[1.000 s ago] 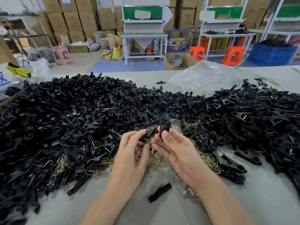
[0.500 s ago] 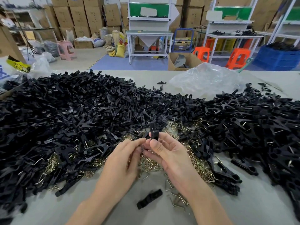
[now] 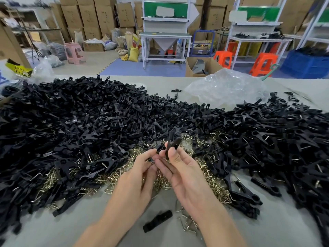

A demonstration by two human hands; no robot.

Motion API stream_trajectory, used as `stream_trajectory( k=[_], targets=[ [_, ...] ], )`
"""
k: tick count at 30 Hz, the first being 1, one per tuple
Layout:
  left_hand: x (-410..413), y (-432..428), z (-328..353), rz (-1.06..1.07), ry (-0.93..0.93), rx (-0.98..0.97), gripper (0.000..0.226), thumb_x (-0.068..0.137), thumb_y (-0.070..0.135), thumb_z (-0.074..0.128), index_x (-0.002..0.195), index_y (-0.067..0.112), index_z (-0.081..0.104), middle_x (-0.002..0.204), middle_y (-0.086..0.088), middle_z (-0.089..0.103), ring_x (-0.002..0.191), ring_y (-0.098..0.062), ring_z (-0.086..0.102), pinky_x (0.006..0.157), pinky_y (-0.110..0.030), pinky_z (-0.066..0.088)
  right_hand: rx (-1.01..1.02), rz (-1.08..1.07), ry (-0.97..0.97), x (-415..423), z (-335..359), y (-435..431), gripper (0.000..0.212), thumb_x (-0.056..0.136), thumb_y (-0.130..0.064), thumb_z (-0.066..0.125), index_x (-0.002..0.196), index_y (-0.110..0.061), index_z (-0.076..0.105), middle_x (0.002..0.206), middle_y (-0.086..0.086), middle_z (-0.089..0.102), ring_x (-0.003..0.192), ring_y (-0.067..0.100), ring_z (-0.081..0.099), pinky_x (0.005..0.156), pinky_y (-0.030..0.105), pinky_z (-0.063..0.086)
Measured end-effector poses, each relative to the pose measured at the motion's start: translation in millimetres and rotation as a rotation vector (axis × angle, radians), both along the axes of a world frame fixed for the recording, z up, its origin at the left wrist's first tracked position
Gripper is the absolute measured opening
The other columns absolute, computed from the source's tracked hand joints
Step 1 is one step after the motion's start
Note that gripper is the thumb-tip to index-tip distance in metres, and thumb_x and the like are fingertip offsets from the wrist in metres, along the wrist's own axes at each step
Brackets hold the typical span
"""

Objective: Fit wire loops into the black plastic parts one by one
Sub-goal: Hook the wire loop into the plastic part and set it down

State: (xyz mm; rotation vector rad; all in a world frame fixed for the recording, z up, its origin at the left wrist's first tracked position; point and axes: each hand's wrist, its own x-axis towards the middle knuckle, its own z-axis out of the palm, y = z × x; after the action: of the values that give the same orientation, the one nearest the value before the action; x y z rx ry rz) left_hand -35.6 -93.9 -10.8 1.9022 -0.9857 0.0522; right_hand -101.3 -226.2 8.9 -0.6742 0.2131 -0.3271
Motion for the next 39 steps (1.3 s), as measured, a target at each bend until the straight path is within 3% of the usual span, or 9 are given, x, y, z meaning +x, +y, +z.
stream_trajectory(
  k=[5,9,12,17,22,28,33,36,39],
  targets=[
    [3,-2,-1,0.052,0.135,-0.126,0.014,0.095,0.043,0.05,0.101,0.04,0.062,0.077,0.02,0.071,0.053,0.002,0.058,0.05,-0.008,0.04,0.062,0.009,-0.024,2,0,3,0.038,0.081,-0.012,0.073,0.114,0.005,0.064,0.098,0.017,0.072,0.098,0.026,0.073,0.079,0.027,0.061],
    [5,-2,1,0.026,0.223,-0.177,0.014,0.096,0.044,0.054,0.097,0.039,0.067,0.08,0.008,0.069,0.066,-0.008,0.06,0.057,-0.021,0.048,0.052,0.013,-0.035,2,-2,1,0.034,0.082,-0.012,0.073,0.112,0.004,0.066,0.099,0.018,0.072,0.099,0.027,0.073,0.079,0.027,0.061],
    [8,-3,2,0.06,0.232,-0.188,0.012,0.095,0.036,0.06,0.1,0.041,0.07,0.086,0.014,0.069,0.077,-0.002,0.064,0.066,-0.01,0.046,-0.003,0.013,-0.034,3,-3,-1,0.031,0.08,-0.014,0.075,0.107,0.001,0.071,0.1,0.018,0.072,0.098,0.026,0.072,0.081,0.027,0.061],
    [9,0,2,0.032,0.256,-0.194,0.028,0.095,0.021,0.064,0.115,0.041,0.064,0.097,0.012,0.073,0.087,-0.007,0.068,0.074,-0.014,0.05,-0.072,0.016,-0.02,5,-5,0,0.029,0.077,-0.016,0.081,0.103,-0.004,0.075,0.101,0.017,0.072,0.1,0.026,0.073,0.083,0.028,0.06],
    [16,3,2,0.172,0.295,-0.225,0.013,0.094,0.022,0.067,0.093,0.034,0.072,0.08,0.008,0.073,0.069,-0.006,0.065,0.063,-0.012,0.048,-0.484,-0.199,0.121,4,-5,-3,0.021,0.074,-0.022,0.084,0.093,-0.027,0.077,0.102,0.001,0.077,0.096,0.02,0.075,0.079,0.025,0.06],
    [24,6,8,0.111,0.694,-0.458,0.011,0.09,0.02,0.068,0.083,0.017,0.076,0.086,-0.007,0.076,0.079,-0.016,0.071,0.075,-0.02,0.057,-1.105,-0.284,0.268,0,-13,4,0.027,0.083,-0.022,0.081,0.098,-0.042,0.069,0.099,-0.031,0.07,0.097,-0.013,0.064,0.08,0.001,0.043],
    [18,0,6,0.064,0.811,-0.479,0.012,0.087,0.025,0.07,0.077,0.021,0.075,0.087,-0.005,0.073,0.08,-0.015,0.066,0.073,-0.026,0.056,-1.332,-0.329,0.278,2,-13,9,0.026,0.075,-0.042,0.077,0.096,-0.046,0.062,0.109,-0.028,0.054,0.101,-0.01,0.058,0.085,0.004,0.043],
    [14,0,8,0.057,0.859,-0.482,0.013,0.085,0.028,0.072,0.073,0.024,0.072,0.083,-0.006,0.068,0.076,-0.017,0.063,0.072,-0.039,0.051,-1.369,-0.359,0.294,3,-14,11,0.026,0.072,-0.052,0.069,0.095,-0.049,0.06,0.101,-0.022,0.056,0.096,-0.003,0.057,0.081,0.008,0.044],
    [14,2,11,0.051,0.887,-0.452,0.017,0.087,0.027,0.07,0.07,0.027,0.068,0.083,-0.007,0.067,0.069,-0.016,0.061,0.064,-0.039,0.046,-1.422,-0.402,0.272,2,-17,10,0.032,0.072,-0.051,0.069,0.102,-0.039,0.066,0.096,-0.019,0.056,0.091,0.0,0.057,0.08,0.008,0.044]
  ],
)
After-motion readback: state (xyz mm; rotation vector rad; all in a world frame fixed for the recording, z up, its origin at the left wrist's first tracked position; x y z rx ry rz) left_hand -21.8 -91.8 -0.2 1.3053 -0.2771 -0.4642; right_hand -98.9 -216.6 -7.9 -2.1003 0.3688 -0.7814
